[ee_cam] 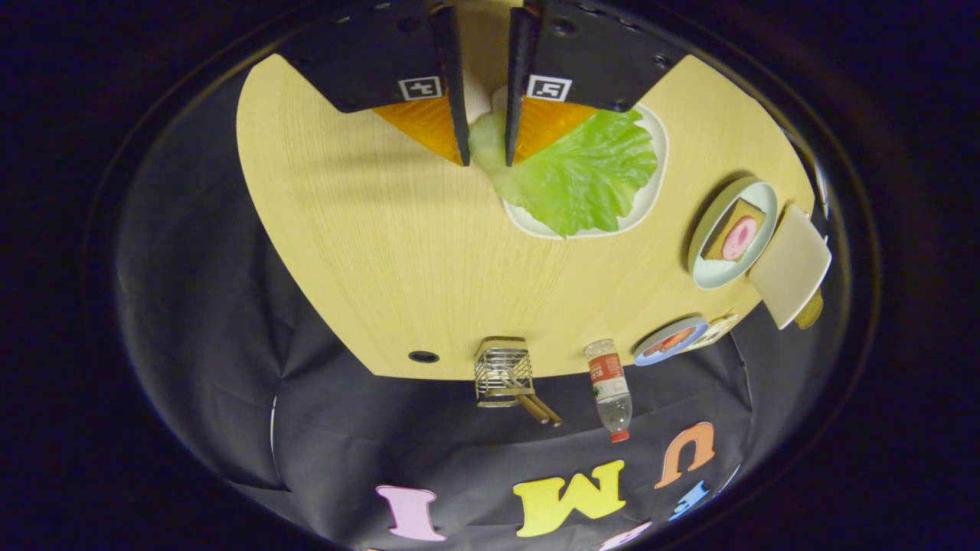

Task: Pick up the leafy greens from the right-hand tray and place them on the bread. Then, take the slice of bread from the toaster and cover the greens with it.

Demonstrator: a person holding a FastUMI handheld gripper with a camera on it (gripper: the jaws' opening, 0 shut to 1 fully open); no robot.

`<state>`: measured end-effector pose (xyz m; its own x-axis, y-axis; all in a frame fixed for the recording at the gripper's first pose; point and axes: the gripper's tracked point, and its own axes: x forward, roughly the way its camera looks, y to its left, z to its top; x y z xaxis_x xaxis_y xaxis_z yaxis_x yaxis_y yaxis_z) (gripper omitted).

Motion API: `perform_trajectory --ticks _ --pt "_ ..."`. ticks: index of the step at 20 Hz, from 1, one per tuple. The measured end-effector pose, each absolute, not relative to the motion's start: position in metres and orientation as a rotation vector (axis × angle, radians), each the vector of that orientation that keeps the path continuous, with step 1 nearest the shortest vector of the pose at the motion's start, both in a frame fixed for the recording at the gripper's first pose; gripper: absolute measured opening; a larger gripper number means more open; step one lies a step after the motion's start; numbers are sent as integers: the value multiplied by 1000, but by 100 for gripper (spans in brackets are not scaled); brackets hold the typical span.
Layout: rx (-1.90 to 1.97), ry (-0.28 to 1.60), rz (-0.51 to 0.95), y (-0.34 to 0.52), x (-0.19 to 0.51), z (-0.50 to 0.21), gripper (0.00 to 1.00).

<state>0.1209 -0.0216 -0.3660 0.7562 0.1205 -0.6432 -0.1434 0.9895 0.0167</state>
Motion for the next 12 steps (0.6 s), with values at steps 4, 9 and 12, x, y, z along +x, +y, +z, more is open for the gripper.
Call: perform_trajectory --ticks 4,9,12 --pt "-13 712 155 -17 115 -360 1" --pt "68 679 158 -14 104 -327 1" --pt "103 653 179 -5 98 -297 1"
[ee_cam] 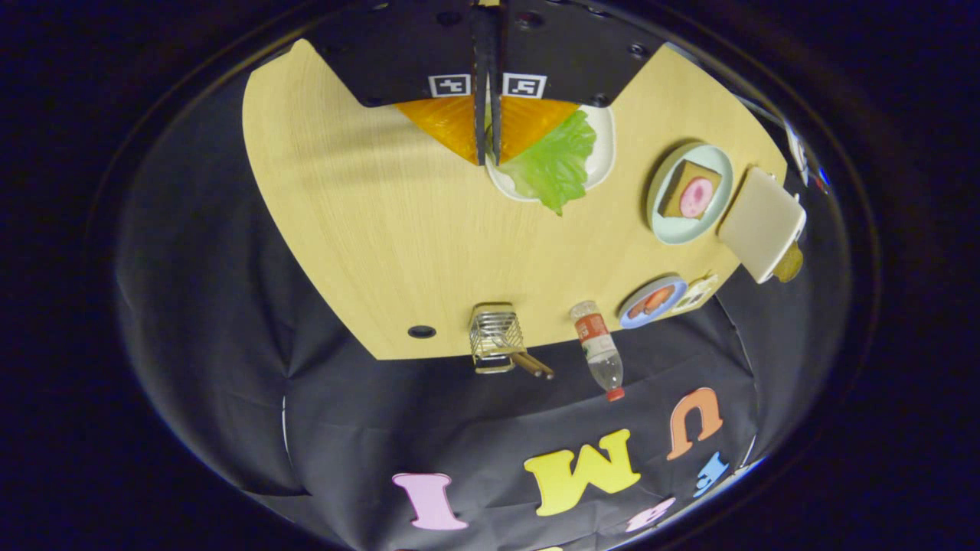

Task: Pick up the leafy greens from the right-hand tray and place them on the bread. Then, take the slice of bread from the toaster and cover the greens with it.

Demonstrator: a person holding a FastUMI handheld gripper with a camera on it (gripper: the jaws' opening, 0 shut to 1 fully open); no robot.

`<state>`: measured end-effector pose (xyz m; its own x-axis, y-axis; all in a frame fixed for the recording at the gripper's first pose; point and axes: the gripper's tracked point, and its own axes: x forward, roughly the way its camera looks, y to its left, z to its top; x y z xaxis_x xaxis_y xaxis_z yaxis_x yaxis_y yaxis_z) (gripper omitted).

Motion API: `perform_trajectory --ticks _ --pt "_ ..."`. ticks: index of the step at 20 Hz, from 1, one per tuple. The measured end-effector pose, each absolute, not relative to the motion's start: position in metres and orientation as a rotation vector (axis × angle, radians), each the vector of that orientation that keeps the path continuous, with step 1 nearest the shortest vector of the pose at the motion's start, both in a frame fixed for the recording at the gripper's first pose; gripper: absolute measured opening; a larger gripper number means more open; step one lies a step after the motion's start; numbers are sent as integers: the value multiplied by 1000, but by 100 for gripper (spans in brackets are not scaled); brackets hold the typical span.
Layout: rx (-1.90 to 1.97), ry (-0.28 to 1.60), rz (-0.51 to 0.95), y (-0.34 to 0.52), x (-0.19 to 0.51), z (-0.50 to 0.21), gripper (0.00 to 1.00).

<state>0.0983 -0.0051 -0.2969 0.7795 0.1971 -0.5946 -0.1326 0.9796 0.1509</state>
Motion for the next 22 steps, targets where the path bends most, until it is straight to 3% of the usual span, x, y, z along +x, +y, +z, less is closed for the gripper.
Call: perform_trajectory --ticks 13,22 --pt "155 584 248 47 79 -198 0" --pt "150 587 403 184 68 -164 1"
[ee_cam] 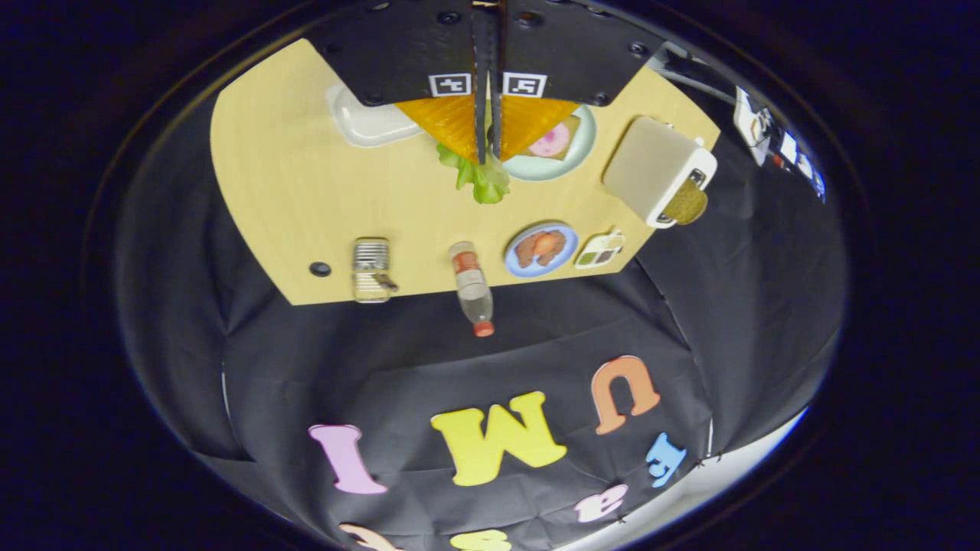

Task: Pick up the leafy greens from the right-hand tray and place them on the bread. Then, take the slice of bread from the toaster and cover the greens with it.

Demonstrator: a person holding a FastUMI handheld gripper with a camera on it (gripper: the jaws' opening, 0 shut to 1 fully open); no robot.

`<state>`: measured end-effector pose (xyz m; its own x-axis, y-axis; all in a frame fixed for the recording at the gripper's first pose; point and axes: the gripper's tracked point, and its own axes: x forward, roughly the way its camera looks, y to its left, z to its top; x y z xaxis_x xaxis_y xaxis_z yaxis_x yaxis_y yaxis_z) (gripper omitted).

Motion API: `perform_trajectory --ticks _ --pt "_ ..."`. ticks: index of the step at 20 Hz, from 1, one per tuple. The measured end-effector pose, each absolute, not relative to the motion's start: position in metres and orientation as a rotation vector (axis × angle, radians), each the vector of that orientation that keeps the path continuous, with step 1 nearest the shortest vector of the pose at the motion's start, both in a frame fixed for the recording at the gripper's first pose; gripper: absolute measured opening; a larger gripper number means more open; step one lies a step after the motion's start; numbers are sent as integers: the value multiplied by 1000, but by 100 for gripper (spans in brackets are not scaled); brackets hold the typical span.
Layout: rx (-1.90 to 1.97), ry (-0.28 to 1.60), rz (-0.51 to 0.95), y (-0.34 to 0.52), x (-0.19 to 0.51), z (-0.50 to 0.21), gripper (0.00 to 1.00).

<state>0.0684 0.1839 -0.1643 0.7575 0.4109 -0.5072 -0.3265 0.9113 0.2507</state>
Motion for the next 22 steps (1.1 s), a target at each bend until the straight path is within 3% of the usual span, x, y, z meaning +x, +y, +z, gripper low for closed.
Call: perform_trajectory --ticks 11,22 --pt "301 693 551 362 58 -189 0" --pt "176 743 364 310 89 -248 0"
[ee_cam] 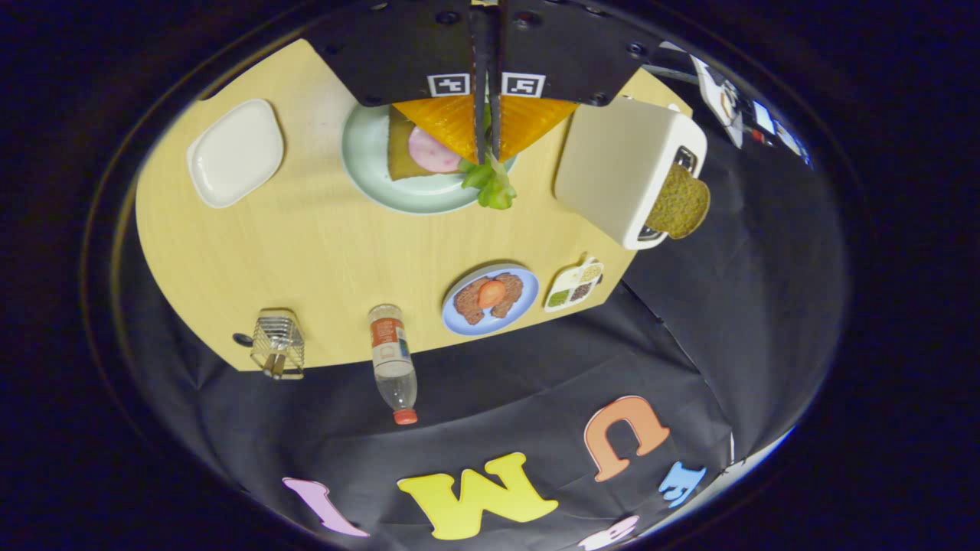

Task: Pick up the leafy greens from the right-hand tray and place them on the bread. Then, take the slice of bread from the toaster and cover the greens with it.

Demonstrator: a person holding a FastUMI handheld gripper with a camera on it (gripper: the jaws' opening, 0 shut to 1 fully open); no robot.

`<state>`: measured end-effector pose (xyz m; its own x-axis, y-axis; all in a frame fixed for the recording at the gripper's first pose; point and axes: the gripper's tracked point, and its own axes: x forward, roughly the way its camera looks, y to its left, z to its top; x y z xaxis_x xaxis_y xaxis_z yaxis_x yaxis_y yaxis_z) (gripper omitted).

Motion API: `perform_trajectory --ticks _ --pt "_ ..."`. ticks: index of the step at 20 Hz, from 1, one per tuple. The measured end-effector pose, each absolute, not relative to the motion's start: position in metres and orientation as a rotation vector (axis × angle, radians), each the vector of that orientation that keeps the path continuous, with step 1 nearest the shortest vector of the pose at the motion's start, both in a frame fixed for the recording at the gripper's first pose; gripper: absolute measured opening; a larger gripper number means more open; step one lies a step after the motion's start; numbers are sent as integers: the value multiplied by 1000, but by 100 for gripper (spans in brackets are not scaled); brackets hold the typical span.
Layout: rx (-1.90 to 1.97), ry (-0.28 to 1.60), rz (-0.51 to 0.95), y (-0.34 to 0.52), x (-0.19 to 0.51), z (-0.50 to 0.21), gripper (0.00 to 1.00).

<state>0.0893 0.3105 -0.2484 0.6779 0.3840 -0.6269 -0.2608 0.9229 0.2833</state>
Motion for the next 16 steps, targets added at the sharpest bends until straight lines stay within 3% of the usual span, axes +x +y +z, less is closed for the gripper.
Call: perform_trajectory --ticks 4,6,8,14,16 --pt "118 749 327 292 97 -261 2" --pt "100 758 324 287 100 -268 7" --pt "72 759 321 284 105 -275 19" --pt "3 764 304 276 113 -292 76" --pt "-4 723 299 274 115 -281 87"
